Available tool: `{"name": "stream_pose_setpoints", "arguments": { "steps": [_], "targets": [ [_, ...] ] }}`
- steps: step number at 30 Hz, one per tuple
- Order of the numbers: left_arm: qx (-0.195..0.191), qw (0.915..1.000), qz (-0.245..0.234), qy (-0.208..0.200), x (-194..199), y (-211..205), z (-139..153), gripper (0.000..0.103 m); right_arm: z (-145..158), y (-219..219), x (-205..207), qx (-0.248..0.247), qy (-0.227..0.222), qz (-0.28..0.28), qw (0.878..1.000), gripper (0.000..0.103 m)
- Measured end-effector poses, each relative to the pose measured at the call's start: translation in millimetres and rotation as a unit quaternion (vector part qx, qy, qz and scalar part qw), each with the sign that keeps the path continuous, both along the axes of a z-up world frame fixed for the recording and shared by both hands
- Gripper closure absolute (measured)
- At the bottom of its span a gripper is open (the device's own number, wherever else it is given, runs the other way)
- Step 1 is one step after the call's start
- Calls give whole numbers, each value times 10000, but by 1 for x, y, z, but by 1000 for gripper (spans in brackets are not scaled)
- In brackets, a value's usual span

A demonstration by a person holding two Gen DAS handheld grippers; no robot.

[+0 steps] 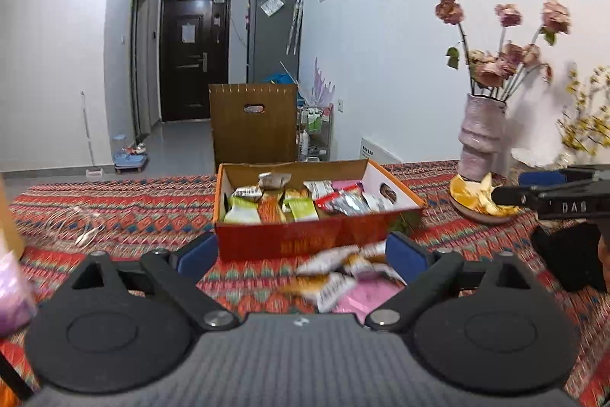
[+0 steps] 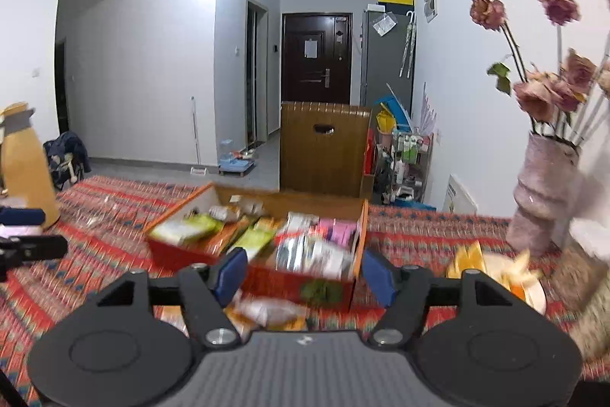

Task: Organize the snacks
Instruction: 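Withdraw both tools from the box back over the table, then grasp a white packet with the left tool while the right tool grasps a gold-white packet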

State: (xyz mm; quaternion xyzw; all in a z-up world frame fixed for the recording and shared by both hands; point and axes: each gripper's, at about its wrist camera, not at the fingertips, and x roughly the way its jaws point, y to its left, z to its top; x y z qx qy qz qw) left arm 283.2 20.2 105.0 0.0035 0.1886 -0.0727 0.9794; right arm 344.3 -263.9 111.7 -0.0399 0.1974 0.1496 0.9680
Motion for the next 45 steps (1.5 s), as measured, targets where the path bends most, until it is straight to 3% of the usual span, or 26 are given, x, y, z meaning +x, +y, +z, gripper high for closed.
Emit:
{"name": "stream_pose_setpoints", "arguments": {
  "steps": [4, 10, 15, 21, 33, 40, 45],
  "targets": [
    [-39, 9999, 119, -28, -60, -8, -19, 1, -23, -3, -64, 26, 56, 153, 9999, 21],
    [-278, 9985, 257, 384, -118, -14, -49, 1, -60, -9, -140, 134, 231, 97, 9996, 19],
    [-246, 9965, 376, 701, -146, -13, -73, 1, -89, -16, -186, 399, 417, -6, 9983, 19],
    [-256, 9946, 472, 890, -154, -9, -85, 1, -109, -18, -207, 360, 677, 24, 9971, 19],
    [-163, 9952, 350, 905, -107, -14, -79, 1, -110, -18, -170, 520, 847, 63, 9950, 19],
    [-152, 9981, -13, 591, -35, -4, -58, 2, -92, -16, -104, 619, 835, 54, 9946, 19],
    [-105, 9962, -489, 713, 36, 2, -53, 15, -80, -7, -40, 701, 905, 123, 9933, 19]
  ]
}}
